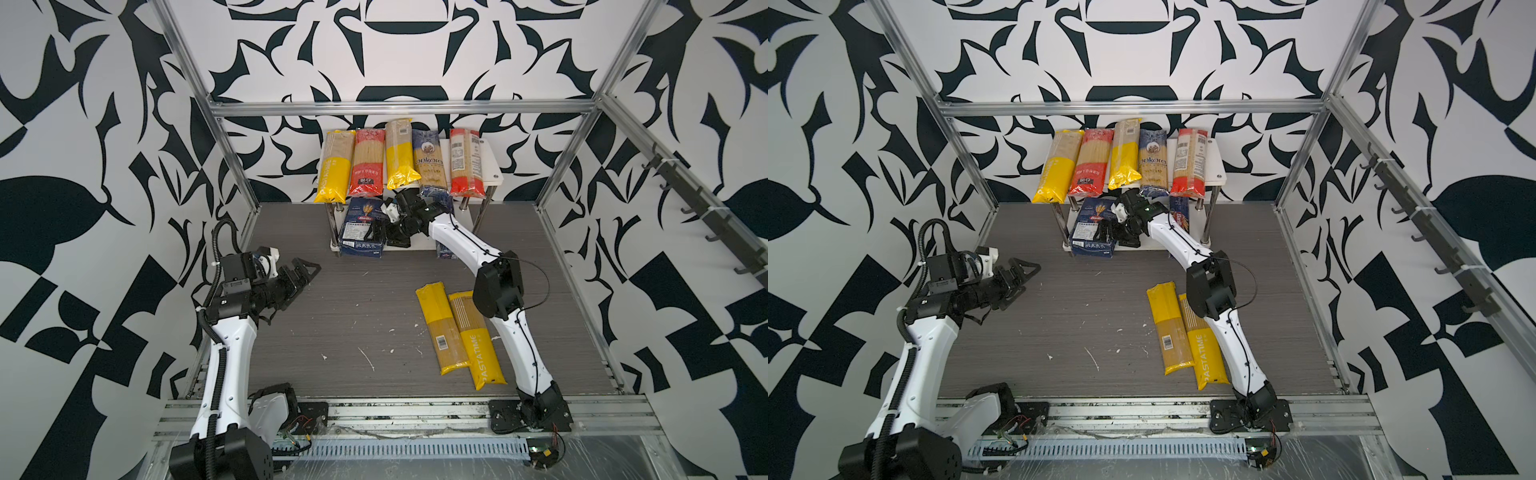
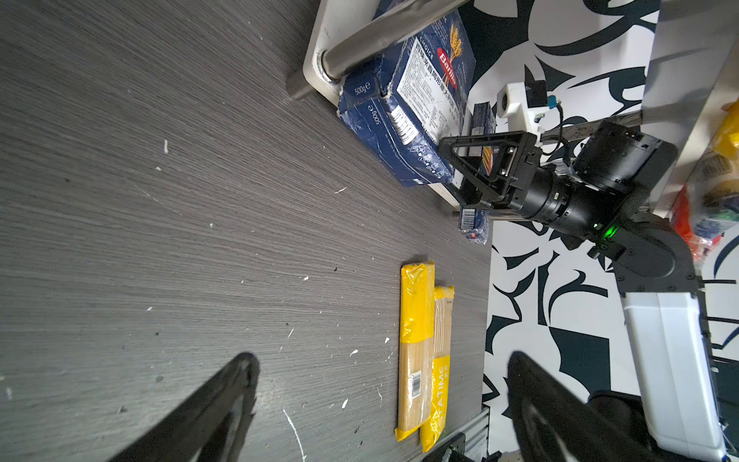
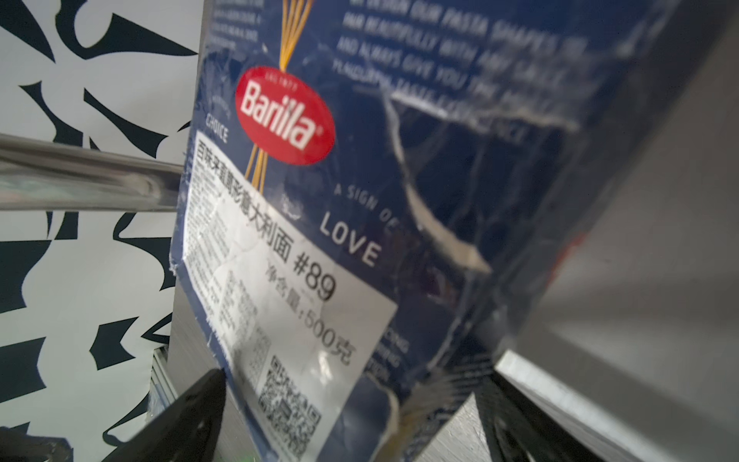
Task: Arrange pasta packages on shelves
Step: Place the pasta box on the shelf.
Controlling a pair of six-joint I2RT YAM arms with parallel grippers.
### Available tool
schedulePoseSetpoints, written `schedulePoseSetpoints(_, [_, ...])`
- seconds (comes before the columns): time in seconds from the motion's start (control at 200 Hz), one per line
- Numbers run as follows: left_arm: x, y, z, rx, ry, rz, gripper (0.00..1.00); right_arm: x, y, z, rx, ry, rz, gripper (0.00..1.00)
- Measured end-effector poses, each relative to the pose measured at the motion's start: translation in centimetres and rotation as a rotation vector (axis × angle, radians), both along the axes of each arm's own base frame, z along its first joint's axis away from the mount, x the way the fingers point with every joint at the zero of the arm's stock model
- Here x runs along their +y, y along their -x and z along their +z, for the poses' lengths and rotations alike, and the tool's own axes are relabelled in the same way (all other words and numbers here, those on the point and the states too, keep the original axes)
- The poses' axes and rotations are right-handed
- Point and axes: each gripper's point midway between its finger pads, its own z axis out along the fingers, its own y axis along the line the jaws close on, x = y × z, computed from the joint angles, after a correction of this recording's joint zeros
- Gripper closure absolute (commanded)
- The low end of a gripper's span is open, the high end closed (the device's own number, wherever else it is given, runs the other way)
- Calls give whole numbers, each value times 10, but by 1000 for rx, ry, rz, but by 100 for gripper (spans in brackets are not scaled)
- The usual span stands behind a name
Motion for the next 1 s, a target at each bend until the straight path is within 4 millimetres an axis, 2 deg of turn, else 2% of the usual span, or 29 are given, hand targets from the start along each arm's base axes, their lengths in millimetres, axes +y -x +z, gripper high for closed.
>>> schedulePoseSetpoints(0.09, [0, 0, 0, 2, 1, 0, 1, 3, -8, 6, -21, -9, -5, 0])
schedulePoseSetpoints(0.305, [0, -2, -5, 20, 5, 2, 1, 6, -25, 3, -40, -17, -16, 0])
schedulePoseSetpoints(0.525, [2, -8, -15, 57, 13, 2, 0, 6, -31, -1, -36, -31, -18, 0])
schedulePoseSetpoints(0.805, [4, -15, -14, 63, 8, 10, 0, 4, -28, -1, -38, -28, -14, 0])
schedulePoseSetpoints(1.0, [6, -16, -13, 58, 1, 17, 1, -12, -4, 5, -19, 0, -10, 0])
